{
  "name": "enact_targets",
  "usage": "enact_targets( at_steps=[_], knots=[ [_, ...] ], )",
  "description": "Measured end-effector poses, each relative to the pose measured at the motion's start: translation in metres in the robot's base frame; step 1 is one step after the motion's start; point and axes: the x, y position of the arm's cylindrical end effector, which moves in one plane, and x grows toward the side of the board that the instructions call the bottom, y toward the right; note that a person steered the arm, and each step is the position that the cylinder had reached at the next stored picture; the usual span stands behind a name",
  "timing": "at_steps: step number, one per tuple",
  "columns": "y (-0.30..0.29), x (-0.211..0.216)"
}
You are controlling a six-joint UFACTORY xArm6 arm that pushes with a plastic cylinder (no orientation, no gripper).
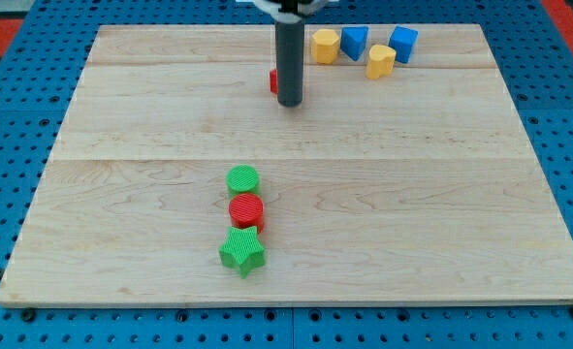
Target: Keep the red star at the bottom side of the hexagon
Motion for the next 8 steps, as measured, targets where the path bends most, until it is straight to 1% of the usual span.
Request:
enact_targets(
  at_steps=[1, 2, 3, 4, 5, 6, 7, 8],
  knots=[
    [0.001, 0.031],
    [-0.026, 0.051],
    [-0.078, 0.029],
    [-0.088, 0.014],
    [-0.059, 0.0],
    [0.026, 0.0],
    [0.011, 0.02],
    [-0.038, -0.004]
  ],
)
